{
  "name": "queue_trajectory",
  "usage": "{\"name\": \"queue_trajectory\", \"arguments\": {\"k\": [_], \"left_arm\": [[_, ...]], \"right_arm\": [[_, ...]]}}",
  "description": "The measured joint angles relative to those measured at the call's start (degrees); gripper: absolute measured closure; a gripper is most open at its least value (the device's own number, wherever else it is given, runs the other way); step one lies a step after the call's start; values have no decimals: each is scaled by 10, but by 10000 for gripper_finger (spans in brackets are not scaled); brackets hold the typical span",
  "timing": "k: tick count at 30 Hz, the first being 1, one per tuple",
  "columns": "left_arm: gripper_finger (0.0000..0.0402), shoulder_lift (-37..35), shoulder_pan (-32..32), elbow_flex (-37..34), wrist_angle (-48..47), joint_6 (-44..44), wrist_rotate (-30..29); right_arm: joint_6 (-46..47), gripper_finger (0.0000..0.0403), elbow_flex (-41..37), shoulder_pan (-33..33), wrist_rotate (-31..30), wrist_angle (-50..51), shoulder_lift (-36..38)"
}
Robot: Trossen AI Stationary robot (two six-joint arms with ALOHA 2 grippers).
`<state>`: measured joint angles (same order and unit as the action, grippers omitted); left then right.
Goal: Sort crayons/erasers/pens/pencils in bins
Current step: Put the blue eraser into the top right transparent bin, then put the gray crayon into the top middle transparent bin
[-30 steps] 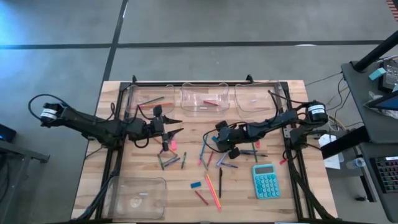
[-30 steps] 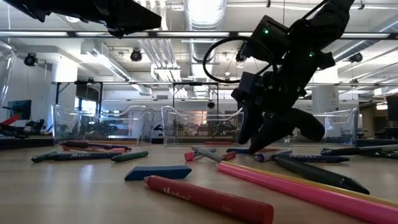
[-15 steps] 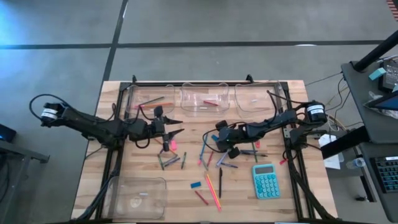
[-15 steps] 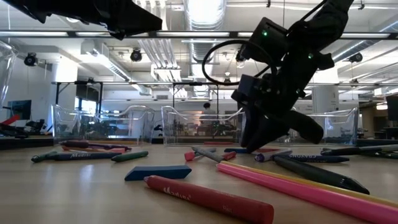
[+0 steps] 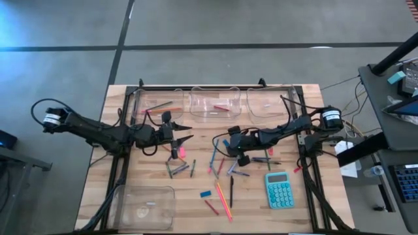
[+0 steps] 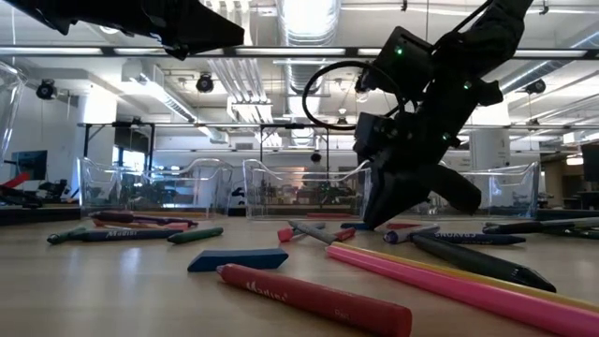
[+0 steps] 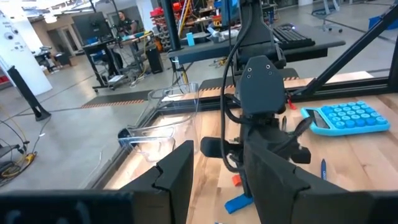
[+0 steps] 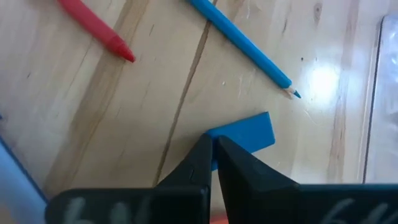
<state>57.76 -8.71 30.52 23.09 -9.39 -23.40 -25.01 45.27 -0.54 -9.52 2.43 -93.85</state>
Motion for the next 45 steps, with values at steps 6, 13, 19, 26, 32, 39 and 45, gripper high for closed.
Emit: {"name": "queue_trajectory", "arguments": {"k": [6,13,19,26,32,39,45], "left_arm": [[275,0,0,0,0,0,0],[275,0,0,0,-1,0,0],[275,0,0,0,0,0,0],[275,0,0,0,0,0,0],[275,0,0,0,0,0,0],[275,0,0,0,0,1,0],[275,0,0,0,0,1,0]], "right_arm": [[36,395,-3,-2,-10,31,102],[51,395,-5,-2,-92,93,228],[94,395,-6,32,-228,160,323],[184,395,-54,171,-234,212,363],[214,394,-123,269,-215,194,358],[214,376,-136,291,-208,170,367],[222,304,-115,289,-153,172,375]]}}
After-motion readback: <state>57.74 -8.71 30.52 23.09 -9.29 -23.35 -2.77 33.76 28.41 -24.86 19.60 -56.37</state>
